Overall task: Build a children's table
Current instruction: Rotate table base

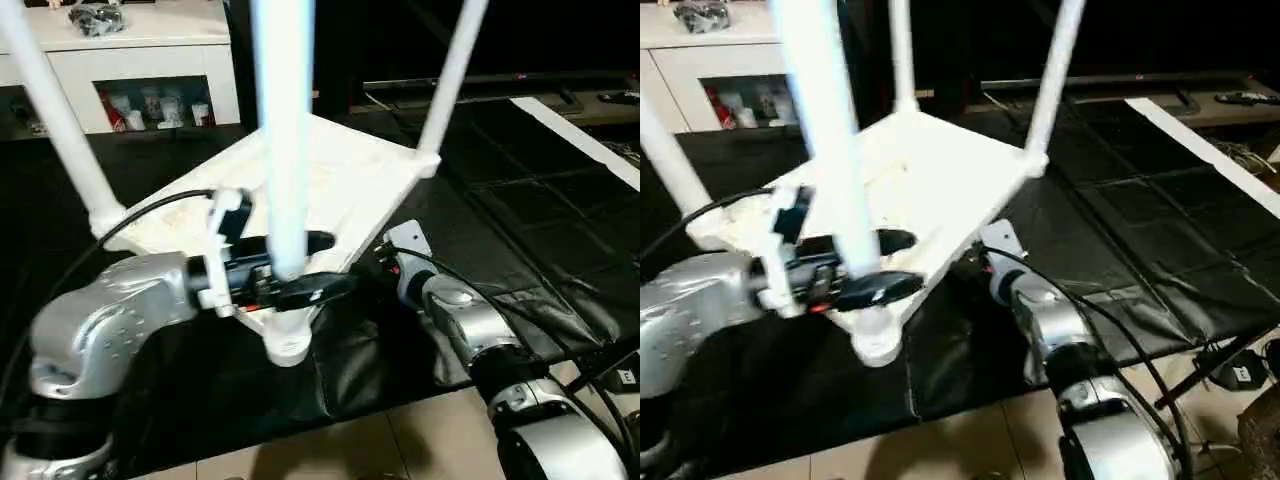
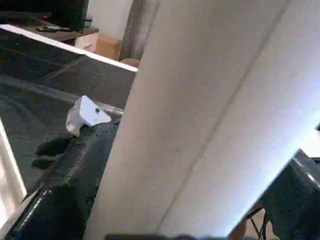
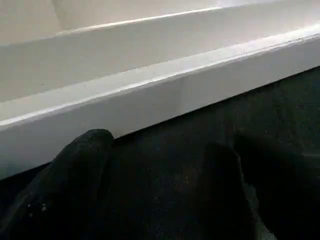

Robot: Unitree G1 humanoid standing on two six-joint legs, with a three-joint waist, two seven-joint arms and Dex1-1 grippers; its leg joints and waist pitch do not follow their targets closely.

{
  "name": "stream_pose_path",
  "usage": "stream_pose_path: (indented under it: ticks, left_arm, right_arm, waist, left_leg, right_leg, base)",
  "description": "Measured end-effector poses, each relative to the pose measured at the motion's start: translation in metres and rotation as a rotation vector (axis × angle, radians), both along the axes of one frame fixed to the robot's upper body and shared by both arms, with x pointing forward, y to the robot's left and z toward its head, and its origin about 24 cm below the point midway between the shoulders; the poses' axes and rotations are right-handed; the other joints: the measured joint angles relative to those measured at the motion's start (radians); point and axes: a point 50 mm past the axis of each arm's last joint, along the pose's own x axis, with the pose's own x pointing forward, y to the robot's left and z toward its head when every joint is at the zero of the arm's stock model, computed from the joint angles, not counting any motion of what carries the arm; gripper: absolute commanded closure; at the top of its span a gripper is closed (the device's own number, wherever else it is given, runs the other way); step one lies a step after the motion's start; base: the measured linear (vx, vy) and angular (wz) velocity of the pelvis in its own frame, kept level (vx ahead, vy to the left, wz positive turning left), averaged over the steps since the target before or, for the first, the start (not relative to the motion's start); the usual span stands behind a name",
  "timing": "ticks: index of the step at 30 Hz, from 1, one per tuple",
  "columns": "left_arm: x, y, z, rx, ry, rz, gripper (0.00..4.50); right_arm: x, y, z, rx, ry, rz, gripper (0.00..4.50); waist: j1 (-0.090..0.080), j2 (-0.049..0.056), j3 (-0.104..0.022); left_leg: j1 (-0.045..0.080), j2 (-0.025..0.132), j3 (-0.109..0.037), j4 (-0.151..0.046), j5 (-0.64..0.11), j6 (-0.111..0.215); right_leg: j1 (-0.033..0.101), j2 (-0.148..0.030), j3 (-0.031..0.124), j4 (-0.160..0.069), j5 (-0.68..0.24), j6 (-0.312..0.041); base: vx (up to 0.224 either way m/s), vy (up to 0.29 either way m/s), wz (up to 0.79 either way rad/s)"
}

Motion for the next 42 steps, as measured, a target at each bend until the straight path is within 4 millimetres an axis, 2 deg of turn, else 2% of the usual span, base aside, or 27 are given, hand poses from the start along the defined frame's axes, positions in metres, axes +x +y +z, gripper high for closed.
stream_pose_path:
  ticks: [15, 29, 34, 37, 40, 42]
  left_arm:
    - [0.005, -0.023, 0.004, -0.037, -0.003, -0.015, 0.04]
    - [0.016, -0.039, 0.002, -0.053, -0.016, 0.021, 0.04]
    - [0.022, -0.044, 0.002, -0.07, -0.028, 0.06, 0.04]
    - [0.028, -0.045, 0.004, -0.069, -0.063, 0.086, 0.04]
    - [0.029, -0.035, 0.005, -0.023, -0.098, 0.064, 0.04]
    - [0.031, -0.021, 0.003, 0.032, -0.124, 0.046, 0.04]
  right_arm:
    - [-0.001, 0.018, 0.0, 0.029, -0.019, 0.073, 0.0]
    - [0.001, 0.022, 0.002, 0.054, -0.041, 0.107, 0.0]
    - [0.002, 0.019, 0.002, 0.067, -0.046, 0.087, 0.0]
    - [0.004, 0.011, 0.004, 0.069, -0.065, 0.069, 0.0]
    - [0.005, -0.001, 0.009, 0.1, -0.088, 0.054, 0.0]
    - [0.005, -0.019, 0.013, 0.094, -0.117, 0.038, 0.0]
  waist:
    - [0.0, -0.002, 0.001]
    - [-0.001, -0.004, 0.003]
    - [0.001, -0.004, 0.003]
    - [0.004, -0.005, 0.003]
    - [0.006, -0.005, 0.003]
    - [0.009, -0.004, 0.003]
  left_leg:
    - [-0.001, 0.0, 0.0, 0.001, 0.0, 0.0]
    - [-0.001, 0.0, 0.0, 0.001, 0.0, 0.0]
    - [-0.001, 0.0, 0.0, 0.002, 0.0, 0.0]
    - [-0.002, 0.0, 0.0, 0.001, 0.0, 0.0]
    - [-0.002, 0.0, -0.001, 0.001, 0.0, 0.0]
    - [-0.002, 0.0, -0.001, 0.001, 0.0, 0.0]
  right_leg:
    - [-0.001, 0.001, 0.001, 0.0, 0.0, -0.001]
    - [-0.001, 0.001, 0.001, 0.0, 0.0, -0.001]
    - [-0.001, 0.001, 0.001, 0.0, 0.0, -0.001]
    - [-0.001, 0.001, 0.001, 0.0, 0.0, -0.001]
    - [-0.001, 0.001, 0.001, 0.0, 0.0, -0.001]
    - [-0.001, 0.001, 0.001, 0.0, -0.001, -0.002]
  base:
    - [0.0, 0.0, 0.0]
    - [0.0, 0.0, 0.0]
    - [0.0, 0.0, 0.0]
    - [0.0, 0.0, 0.0]
    - [0.0, 0.0, 0.0]
    - [0.0, 0.0, 0.0]
